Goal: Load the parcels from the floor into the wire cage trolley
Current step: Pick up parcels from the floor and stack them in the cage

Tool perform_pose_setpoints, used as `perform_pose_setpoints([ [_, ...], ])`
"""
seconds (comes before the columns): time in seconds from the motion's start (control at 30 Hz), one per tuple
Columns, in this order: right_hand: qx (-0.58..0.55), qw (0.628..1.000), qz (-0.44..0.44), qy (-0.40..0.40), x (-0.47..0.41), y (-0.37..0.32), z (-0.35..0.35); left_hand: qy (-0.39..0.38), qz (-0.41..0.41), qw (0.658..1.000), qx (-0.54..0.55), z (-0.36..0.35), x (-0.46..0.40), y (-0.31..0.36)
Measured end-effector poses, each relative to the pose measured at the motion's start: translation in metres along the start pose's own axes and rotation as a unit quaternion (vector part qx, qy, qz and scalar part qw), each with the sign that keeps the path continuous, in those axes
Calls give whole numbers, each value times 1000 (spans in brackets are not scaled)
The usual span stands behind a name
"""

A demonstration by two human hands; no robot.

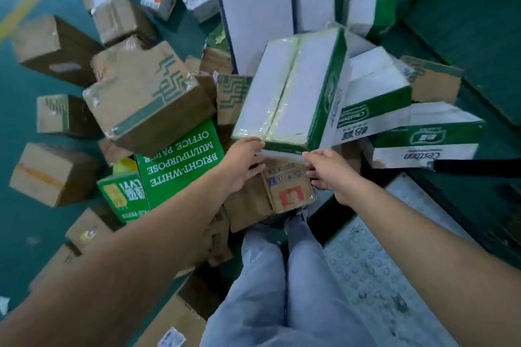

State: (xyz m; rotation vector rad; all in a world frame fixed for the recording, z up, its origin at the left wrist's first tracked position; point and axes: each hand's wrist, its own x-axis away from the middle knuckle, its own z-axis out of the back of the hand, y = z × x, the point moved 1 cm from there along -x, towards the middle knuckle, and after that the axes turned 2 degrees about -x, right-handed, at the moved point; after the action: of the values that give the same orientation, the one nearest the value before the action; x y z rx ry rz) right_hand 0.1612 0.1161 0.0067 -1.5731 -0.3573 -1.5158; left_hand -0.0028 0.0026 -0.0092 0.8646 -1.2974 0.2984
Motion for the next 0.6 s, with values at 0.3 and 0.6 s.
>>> perform_pose_setpoints([
  [0.3, 83, 987, 62, 124, -96, -3, -19, 136, -15, 989, 49, 23, -111, -8],
  [0.6, 69, 993, 49, 87, -113, 24, -16, 135, 40, 990, -5, 25, -134, -22],
])
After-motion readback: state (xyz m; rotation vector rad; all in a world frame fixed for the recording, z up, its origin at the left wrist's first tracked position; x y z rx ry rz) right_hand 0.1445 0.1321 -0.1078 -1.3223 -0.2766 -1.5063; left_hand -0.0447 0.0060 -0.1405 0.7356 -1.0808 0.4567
